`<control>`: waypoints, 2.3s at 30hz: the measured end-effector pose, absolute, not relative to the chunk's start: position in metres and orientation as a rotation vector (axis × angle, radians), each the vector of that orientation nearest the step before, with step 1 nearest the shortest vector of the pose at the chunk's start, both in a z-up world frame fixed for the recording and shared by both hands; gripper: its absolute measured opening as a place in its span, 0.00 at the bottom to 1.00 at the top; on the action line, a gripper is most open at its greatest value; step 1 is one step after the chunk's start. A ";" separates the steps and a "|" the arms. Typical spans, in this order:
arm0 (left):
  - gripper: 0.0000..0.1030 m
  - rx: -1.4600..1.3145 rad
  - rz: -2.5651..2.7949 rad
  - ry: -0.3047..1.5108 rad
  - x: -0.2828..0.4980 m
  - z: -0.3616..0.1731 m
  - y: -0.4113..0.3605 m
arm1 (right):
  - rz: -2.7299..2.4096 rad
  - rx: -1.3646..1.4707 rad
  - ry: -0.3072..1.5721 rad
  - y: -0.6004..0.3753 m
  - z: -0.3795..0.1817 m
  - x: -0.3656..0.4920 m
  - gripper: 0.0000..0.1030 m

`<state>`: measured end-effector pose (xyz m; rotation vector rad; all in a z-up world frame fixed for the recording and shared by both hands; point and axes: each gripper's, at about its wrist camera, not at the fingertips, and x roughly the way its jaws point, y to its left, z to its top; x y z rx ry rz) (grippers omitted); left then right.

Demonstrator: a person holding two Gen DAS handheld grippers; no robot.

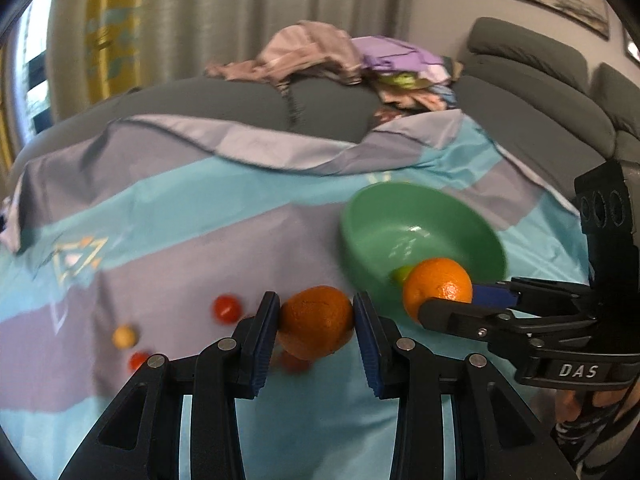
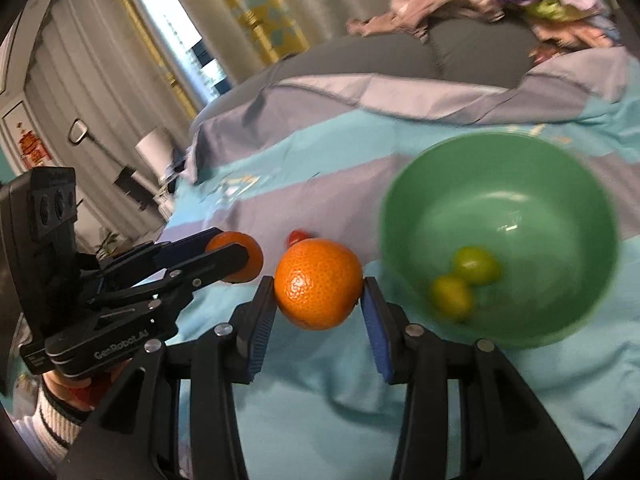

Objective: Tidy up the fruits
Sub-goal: 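Carry both oranges over the green bowl and open both tools to release them, then withdraw both open tools from the bowl back over the remaining fruit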

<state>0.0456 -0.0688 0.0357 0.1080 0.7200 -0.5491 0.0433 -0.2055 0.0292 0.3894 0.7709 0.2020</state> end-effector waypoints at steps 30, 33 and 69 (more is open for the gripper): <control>0.44 0.153 -0.560 0.773 0.053 0.018 -0.109 | -0.059 0.368 0.750 -0.279 0.026 0.009 0.52; 0.45 0.130 -0.493 0.789 0.037 0.014 -0.073 | -0.047 0.368 0.758 -0.277 0.027 -0.003 0.53; 0.45 -0.167 -0.344 0.915 -0.039 -0.029 0.073 | 0.329 0.130 0.931 -0.114 0.001 0.025 0.52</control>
